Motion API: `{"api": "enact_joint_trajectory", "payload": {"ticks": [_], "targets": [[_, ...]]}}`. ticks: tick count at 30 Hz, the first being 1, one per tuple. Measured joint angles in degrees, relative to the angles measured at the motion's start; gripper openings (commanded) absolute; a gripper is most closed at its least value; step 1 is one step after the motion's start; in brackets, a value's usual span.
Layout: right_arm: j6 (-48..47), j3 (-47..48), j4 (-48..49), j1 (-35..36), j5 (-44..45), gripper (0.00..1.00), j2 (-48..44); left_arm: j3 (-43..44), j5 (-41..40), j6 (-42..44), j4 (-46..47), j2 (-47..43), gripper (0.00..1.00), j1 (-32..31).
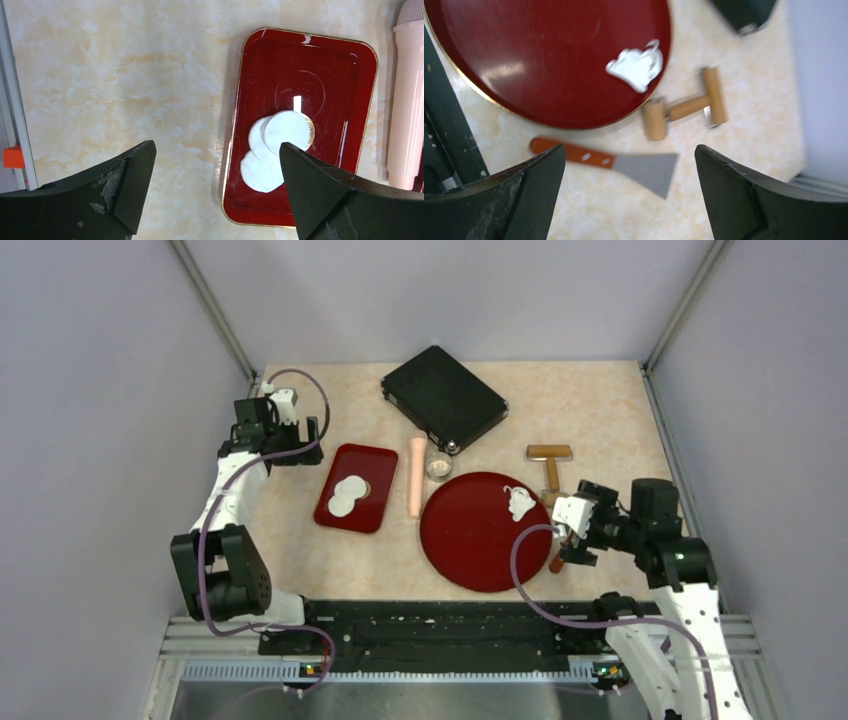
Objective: Roll out the dumpling wrappers from the dough
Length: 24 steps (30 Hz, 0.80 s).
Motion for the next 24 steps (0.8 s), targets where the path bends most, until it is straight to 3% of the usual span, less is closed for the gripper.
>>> {"api": "enact_joint_trajectory", "payload": {"ticks": [4,8,12,16,21,24], "targets": [[4.8,15.9,-5.9,0.0,-4.8,0.99,-0.3,0.0,0.4,0.0,0.0,-0.2,0.99,0.5],[18.8,24.7,-1.6,0.0,-4.6,0.99,-3.2,0.7,0.6,0.4,-2.2,-1.6,0.99,1.0],[35.8,30.0,5.1,0.0,3.1,0.99,-3.8,2.3,-1.0,1.0,-4.6,-7.2,0.99,1.8],[49.5,33.3,11.1,0.0,15.4,0.99,-3.8,0.4,-2.5,1.8,-3.5,-20.5,0.99,2.2],[59.0,33.9,14.9,0.0,26.8,0.99,-4.8,-10.4,-3.6,1.5,2.3,-40.2,0.99,2.2],[61.5,33.8,16.0,-0.1,30.9,0.99,-5.4,-11.9,-3.6,1.2,2.6,-41.6,0.99,2.2]]}}
